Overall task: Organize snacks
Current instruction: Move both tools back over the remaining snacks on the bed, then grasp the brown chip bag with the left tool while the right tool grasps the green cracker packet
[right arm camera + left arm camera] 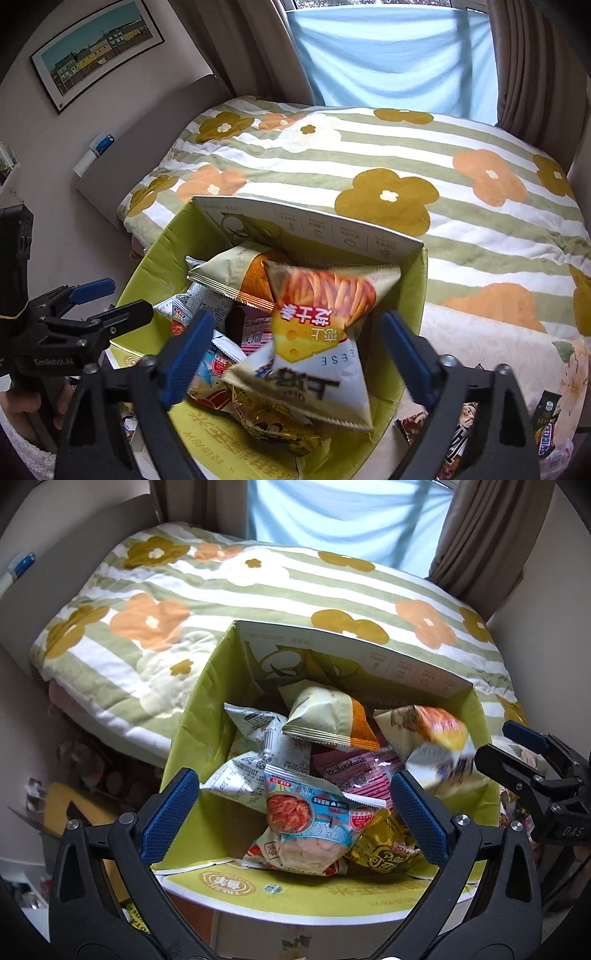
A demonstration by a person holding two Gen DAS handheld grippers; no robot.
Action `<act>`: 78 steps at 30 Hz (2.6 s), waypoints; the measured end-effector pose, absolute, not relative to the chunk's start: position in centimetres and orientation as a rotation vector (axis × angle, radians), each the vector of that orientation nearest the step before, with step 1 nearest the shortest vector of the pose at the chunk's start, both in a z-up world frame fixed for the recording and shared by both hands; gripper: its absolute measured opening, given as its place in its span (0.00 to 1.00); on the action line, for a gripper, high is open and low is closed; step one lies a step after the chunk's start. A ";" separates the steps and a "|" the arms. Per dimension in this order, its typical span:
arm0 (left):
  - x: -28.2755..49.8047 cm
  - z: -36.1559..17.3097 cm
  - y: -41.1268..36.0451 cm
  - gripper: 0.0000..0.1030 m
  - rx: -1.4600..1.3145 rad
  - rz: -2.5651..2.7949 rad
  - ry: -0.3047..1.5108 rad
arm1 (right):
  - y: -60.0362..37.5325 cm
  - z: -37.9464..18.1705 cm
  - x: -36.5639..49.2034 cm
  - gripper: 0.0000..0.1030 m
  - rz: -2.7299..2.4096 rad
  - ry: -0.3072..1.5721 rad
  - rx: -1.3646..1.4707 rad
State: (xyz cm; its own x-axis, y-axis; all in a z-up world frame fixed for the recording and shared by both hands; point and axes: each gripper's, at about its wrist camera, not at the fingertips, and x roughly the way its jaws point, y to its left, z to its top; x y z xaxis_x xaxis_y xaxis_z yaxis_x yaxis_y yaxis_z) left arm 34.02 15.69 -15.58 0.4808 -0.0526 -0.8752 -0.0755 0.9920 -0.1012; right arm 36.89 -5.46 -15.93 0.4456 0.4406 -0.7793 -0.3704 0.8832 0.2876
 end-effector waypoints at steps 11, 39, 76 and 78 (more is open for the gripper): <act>31.9 -15.3 15.8 1.00 -0.138 0.016 1.067 | -5.1 -16.1 33.8 0.99 0.474 0.951 -0.032; 27.2 -12.4 0.7 1.00 0.024 -0.301 0.971 | -19.3 -13.0 23.5 0.99 0.117 0.891 0.142; 35.2 -28.7 -19.4 0.98 0.290 -0.334 1.292 | -32.3 -25.7 31.3 0.81 0.265 1.085 0.084; 35.5 -29.0 -19.4 0.98 0.284 -0.345 1.294 | -32.5 -26.0 31.6 0.74 0.273 1.089 0.090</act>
State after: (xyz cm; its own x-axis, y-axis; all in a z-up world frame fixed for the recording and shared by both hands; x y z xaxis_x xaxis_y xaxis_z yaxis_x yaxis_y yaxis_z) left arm 35.45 -19.42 -29.01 0.2351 -0.0902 -0.9678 0.4039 0.9147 0.0129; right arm 31.57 -32.49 -25.98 0.4335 0.2629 -0.8620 -0.1749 0.9629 0.2057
